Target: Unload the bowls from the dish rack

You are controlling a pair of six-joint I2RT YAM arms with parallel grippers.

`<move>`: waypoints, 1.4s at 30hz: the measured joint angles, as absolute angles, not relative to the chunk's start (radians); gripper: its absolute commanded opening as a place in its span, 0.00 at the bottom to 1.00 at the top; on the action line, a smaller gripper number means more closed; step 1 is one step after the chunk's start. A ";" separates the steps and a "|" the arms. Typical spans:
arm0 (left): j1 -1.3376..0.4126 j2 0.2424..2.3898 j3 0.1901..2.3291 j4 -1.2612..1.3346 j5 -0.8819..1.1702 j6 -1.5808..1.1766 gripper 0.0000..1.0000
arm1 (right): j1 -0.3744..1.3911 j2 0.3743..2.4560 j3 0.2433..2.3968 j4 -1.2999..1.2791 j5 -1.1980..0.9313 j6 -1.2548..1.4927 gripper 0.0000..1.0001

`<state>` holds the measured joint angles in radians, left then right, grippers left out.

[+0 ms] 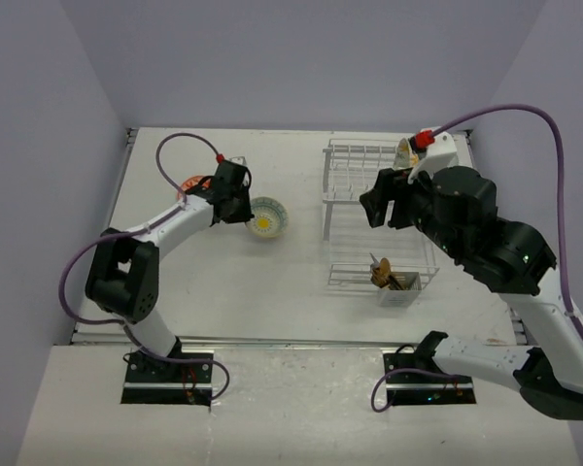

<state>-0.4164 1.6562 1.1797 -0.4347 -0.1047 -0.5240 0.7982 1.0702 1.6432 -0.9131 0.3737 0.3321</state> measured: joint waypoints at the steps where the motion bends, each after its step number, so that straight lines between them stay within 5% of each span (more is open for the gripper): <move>1: -0.406 1.680 1.180 -0.420 -0.083 -0.525 0.00 | 0.798 1.050 1.623 -0.917 0.367 0.330 0.70; 10: -0.352 1.834 1.180 -0.311 0.054 -0.558 0.03 | 0.798 1.007 1.533 -0.929 0.312 0.300 0.71; 13: -0.348 1.848 1.180 -0.280 0.073 -0.565 0.23 | 0.798 1.012 1.531 -0.928 0.305 0.293 0.71; 16: -0.347 1.851 1.175 -0.271 0.077 -0.567 0.55 | 0.798 1.020 1.533 -0.929 0.319 0.284 0.72; 21: -0.348 1.778 1.118 -0.267 0.091 -0.581 0.76 | 0.794 1.113 1.616 -0.958 0.432 0.258 0.70; 22: -0.349 1.748 1.106 -0.275 0.097 -0.582 0.95 | 0.791 1.141 1.639 -0.964 0.462 0.252 0.69; 23: -0.352 1.706 1.100 -0.285 0.099 -0.577 1.00 | 0.788 1.176 1.662 -0.973 0.501 0.243 0.69; 32: -0.460 1.146 1.097 -0.374 0.044 -0.551 1.00 | 0.721 1.408 1.785 -1.015 0.866 0.114 0.66; 35: -0.467 0.973 1.052 -0.393 0.005 -0.520 1.00 | 0.689 1.464 1.839 -1.018 0.955 0.070 0.51; 42: -0.467 0.836 0.918 -0.516 -0.107 -0.441 1.00 | 0.666 1.540 1.853 -0.984 1.070 -0.029 0.49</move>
